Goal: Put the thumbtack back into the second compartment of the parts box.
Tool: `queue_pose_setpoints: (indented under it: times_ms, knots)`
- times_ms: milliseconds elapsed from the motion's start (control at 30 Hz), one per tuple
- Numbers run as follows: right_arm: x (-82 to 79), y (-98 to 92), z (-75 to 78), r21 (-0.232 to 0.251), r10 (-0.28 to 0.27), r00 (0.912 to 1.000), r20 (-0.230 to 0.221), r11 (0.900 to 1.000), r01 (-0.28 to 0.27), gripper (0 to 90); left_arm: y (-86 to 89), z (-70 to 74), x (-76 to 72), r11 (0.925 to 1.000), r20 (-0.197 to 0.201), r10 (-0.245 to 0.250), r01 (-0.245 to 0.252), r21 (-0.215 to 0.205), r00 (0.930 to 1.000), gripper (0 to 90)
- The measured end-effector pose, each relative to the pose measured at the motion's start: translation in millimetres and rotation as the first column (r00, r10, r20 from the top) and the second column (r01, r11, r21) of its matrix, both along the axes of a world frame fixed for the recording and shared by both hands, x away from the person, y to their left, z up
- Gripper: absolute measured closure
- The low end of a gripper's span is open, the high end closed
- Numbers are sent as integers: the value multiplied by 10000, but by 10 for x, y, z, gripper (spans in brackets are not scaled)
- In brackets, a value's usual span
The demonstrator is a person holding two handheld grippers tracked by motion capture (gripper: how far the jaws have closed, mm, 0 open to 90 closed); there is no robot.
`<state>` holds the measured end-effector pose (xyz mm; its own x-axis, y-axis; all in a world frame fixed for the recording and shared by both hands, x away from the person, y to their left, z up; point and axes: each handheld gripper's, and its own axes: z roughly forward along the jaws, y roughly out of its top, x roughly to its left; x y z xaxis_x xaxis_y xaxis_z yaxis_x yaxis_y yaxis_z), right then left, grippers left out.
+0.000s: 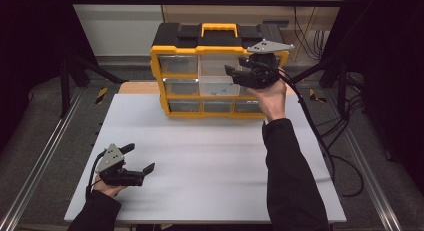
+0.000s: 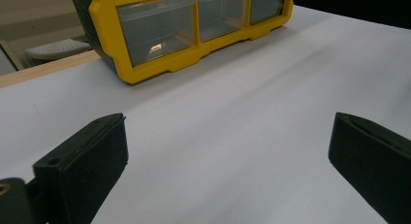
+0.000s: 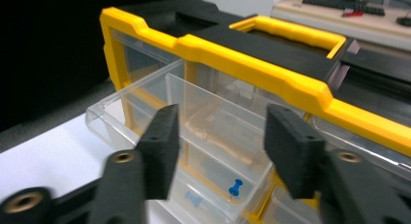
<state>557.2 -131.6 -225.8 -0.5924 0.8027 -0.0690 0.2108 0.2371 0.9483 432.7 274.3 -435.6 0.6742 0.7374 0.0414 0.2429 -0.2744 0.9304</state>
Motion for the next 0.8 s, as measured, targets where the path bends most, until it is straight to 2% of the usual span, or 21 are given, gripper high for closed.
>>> queue_pose_setpoints:
  times_ms: [100, 267, 367, 567, 800]
  knots:
    - [-51, -34, -25, 17, 67, 9999, 95, 10000, -67, 334, 1, -1, 2, 10000, 1, 0, 0, -17, 10000, 3]
    - [-139, -108, -71, 419, 63, 9992, 389, 9991, -79, 169, -1, -3, 3, 10000, -26, 10, -10, -28, 10000, 3]
    - [-189, -145, -112, 565, -130, 9996, 238, 9983, 116, 98, -1, -4, 2, 10000, -23, 2, -2, -22, 10000, 3]
    - [-300, -246, -205, 943, -187, 9996, 232, 9954, 165, 59, 6, 2, 1, 10000, 2, 1, -1, -74, 10000, 3]
    - [-443, -311, -349, 1157, 57, 9998, 192, 9933, -79, 45, 5, 4, -1, 10000, 8, -16, 16, -64, 10000, 3]
